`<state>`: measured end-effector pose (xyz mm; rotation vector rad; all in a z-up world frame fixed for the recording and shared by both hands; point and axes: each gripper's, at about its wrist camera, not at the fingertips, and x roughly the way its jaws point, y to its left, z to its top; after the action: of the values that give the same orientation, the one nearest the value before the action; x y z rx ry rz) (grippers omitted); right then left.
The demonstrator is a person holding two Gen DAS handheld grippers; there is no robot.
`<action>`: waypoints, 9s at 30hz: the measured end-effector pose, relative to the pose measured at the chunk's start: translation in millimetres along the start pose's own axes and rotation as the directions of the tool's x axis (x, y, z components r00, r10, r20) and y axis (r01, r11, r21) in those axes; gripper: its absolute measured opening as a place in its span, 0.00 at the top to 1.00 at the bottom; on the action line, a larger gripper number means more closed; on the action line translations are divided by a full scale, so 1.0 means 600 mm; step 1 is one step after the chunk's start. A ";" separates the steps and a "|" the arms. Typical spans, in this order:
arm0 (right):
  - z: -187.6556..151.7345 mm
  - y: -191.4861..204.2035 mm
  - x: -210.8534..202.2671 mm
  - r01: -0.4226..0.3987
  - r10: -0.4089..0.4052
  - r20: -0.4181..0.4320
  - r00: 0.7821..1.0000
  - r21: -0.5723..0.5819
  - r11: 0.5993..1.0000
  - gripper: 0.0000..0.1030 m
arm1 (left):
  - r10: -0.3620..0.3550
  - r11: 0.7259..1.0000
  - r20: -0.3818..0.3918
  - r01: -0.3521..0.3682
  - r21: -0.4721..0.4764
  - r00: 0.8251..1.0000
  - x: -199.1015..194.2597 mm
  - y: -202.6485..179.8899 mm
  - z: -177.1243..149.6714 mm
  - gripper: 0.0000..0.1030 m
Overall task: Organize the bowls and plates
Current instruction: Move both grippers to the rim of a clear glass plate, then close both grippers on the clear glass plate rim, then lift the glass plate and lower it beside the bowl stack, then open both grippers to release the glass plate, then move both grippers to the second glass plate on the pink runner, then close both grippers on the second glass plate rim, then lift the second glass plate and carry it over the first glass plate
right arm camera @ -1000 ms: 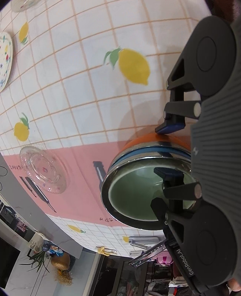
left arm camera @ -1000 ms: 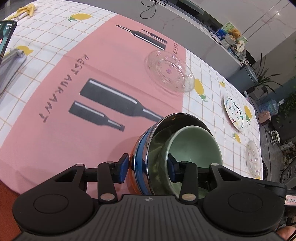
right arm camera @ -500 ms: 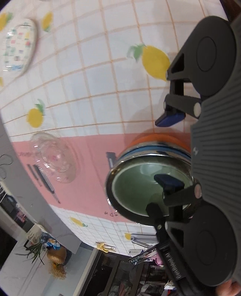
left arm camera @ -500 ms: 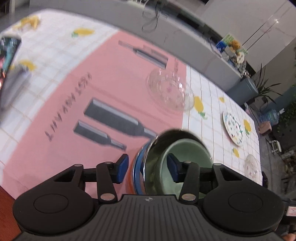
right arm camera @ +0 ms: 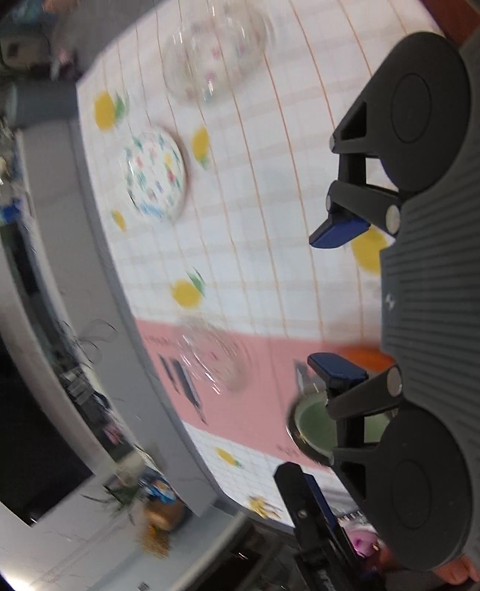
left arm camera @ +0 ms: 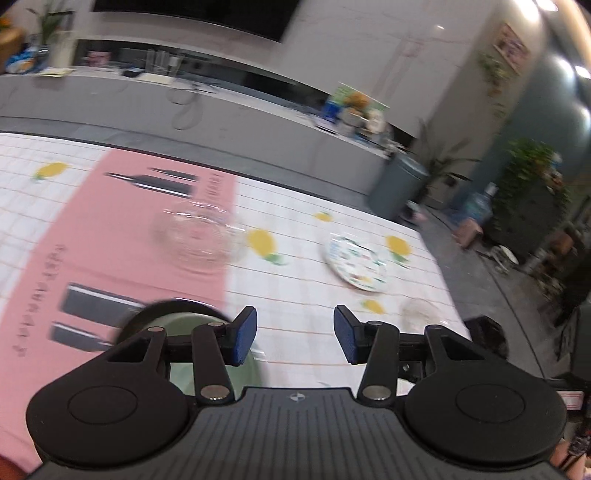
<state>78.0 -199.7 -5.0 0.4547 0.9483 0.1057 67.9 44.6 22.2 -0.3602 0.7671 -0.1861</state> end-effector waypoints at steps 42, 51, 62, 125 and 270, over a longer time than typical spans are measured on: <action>0.039 -0.412 0.043 0.124 -0.256 0.192 0.947 0.517 0.847 0.46 | -0.278 0.948 -0.142 0.247 -0.199 0.950 0.403 -0.144 -0.049 0.46; 0.043 -0.441 0.045 0.123 -0.273 0.205 0.940 0.543 0.831 0.75 | -0.306 0.950 -0.188 0.285 -0.131 0.933 0.452 -0.197 -0.062 0.46; 0.036 -0.451 0.044 0.123 -0.282 0.203 0.938 0.566 0.815 0.94 | -0.253 0.967 -0.204 0.246 -0.062 0.946 0.462 -0.207 -0.071 0.90; -0.122 -0.233 0.015 0.085 -0.098 0.037 0.994 0.262 0.961 0.94 | -0.022 0.988 -0.185 -0.008 -0.157 0.983 0.177 -0.037 -0.202 0.91; 0.143 0.042 0.107 -0.134 0.136 -0.176 0.975 0.026 0.991 0.89 | 0.006 0.993 -0.052 -0.012 -0.115 0.999 0.042 0.083 0.155 0.90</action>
<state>187.2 -187.1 -0.4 0.5294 1.0932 0.2668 153.2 106.2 48.7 -0.4623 0.8326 -0.1435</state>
